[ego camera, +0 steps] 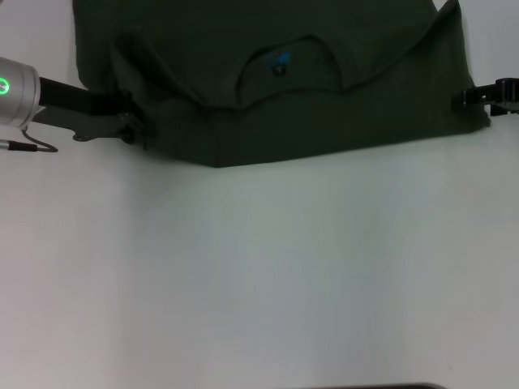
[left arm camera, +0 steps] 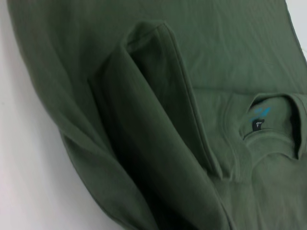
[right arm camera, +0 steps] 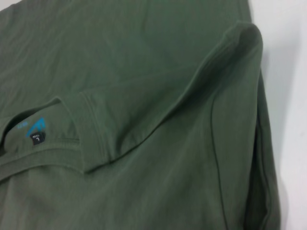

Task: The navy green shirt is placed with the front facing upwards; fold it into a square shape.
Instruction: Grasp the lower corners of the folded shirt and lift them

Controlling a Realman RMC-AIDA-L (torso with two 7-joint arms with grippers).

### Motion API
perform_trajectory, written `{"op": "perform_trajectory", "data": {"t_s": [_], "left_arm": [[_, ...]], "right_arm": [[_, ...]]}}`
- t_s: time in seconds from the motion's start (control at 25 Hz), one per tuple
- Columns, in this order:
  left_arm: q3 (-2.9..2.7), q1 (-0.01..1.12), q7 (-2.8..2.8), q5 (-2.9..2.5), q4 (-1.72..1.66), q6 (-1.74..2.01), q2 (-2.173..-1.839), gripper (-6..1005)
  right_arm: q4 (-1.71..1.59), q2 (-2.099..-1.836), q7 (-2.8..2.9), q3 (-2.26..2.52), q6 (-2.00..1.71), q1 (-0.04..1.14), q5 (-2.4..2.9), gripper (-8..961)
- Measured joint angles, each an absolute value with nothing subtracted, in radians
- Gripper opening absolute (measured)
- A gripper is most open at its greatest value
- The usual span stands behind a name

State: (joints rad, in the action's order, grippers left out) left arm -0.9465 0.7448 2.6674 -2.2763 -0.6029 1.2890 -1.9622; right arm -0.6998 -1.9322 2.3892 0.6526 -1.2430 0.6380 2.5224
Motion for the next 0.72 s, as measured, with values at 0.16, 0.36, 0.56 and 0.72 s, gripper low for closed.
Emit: {"op": "perform_trajectory", "data": {"t_s": [0.16, 0.36, 0.56, 0.72], "left_arm": [[-0.946, 0.745, 2.668, -2.277, -0.604, 1.288, -1.965, 41], [-0.946, 0.745, 2.668, -2.278, -0.608, 1.289, -1.965, 41], [-0.945, 0.74, 2.669, -2.278, -0.613, 1.289, -1.965, 41], [-0.945, 0.74, 2.669, -2.278, -0.614, 1.288, -1.965, 40]], "right_arm": [[-0.693, -1.942, 2.378, 0.655, -1.221, 0.639, 2.519, 918], [-0.687, -1.954, 2.373, 0.656, -1.192, 0.647, 2.521, 918], [-0.687, -1.956, 2.376, 0.657, -1.19, 0.647, 2.519, 918], [-0.674, -1.957, 2.382, 0.658, -1.194, 0.649, 2.517, 918]]}}
